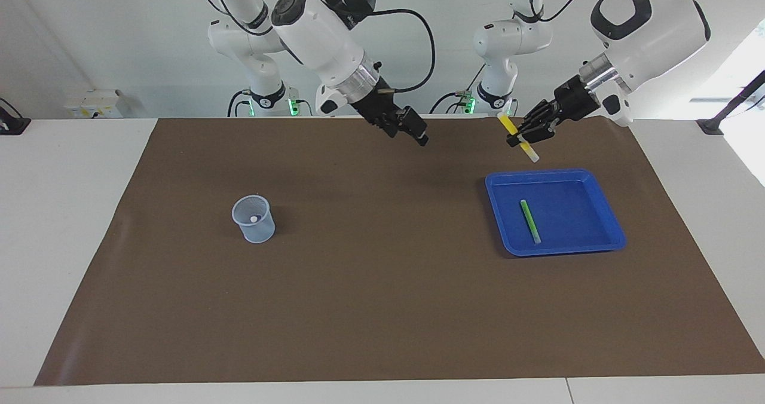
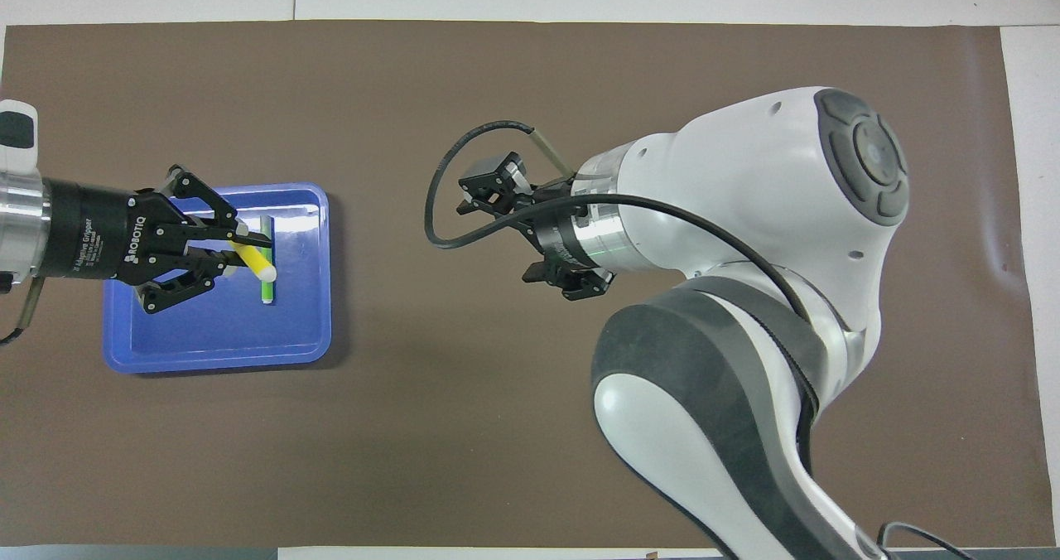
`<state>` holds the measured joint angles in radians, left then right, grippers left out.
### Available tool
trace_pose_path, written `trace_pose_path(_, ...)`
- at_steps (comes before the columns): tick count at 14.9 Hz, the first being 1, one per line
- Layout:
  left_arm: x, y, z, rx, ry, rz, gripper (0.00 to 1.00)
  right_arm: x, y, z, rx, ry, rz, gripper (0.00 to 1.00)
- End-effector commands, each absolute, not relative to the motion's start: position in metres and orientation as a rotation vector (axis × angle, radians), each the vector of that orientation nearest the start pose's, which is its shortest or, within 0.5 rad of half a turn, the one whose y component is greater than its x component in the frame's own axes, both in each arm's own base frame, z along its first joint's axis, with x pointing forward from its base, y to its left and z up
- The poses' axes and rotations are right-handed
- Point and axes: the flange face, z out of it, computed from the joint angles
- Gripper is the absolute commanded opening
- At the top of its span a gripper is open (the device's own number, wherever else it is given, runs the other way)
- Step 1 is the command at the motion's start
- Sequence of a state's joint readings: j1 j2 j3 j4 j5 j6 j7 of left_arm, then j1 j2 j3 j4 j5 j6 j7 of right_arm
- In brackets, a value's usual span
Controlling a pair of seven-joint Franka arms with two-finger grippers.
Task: Right arm passes pens to left for tray arrangement
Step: 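Open the right gripper and withdraw it while the left gripper lowers the pen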
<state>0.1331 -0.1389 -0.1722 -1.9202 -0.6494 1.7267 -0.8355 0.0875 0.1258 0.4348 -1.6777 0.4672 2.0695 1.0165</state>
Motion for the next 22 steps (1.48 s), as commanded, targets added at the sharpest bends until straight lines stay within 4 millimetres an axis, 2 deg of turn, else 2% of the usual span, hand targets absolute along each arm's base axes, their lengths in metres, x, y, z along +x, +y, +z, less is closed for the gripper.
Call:
trace_pose_path(1,0.506,-0.048,0.552,2.506,0.973,-0.314,0.00,0.535,0.275,0.547,-2.588,0.757,0.105,1.00)
trace_pose_path(4,0.511,-0.017,0.537,2.696,0.812,-0.244,0.00,0.538,0.227,0.521,-2.744,0.598,0.051,1.00)
trace_pose_path(6,0.514,-0.006,0.529,2.826,0.670,-0.207,0.00,0.542,0.196,0.505,-2.850,0.466,0.029,1.00)
trace_pose_path(8,0.522,0.008,0.512,2.938,0.548,-0.197,0.00,0.548,0.162,0.489,-2.966,0.302,0.000,1.00)
trace_pose_path(11,0.544,0.020,0.472,3.043,0.426,-0.190,0.00,0.565,0.119,0.465,-3.056,0.078,-0.009,1.00)
trace_pose_path(13,0.555,0.022,0.447,3.081,0.357,-0.186,0.00,0.573,0.104,0.448,-3.125,-0.080,-0.012,0.99)
trace_pose_path(17,0.570,0.024,0.401,3.106,0.264,-0.190,0.00,0.579,0.085,0.425,-3.167,-0.243,-0.045,0.95)
trace_pose_path(20,0.567,0.023,0.367,3.123,0.179,-0.165,0.00,0.583,0.082,0.410,-3.169,-0.258,-0.045,0.91)
trace_pose_path(22,0.562,0.021,0.354,3.124,0.149,-0.143,0.00,0.588,0.082,0.404,-3.188,-0.305,-0.078,0.88)
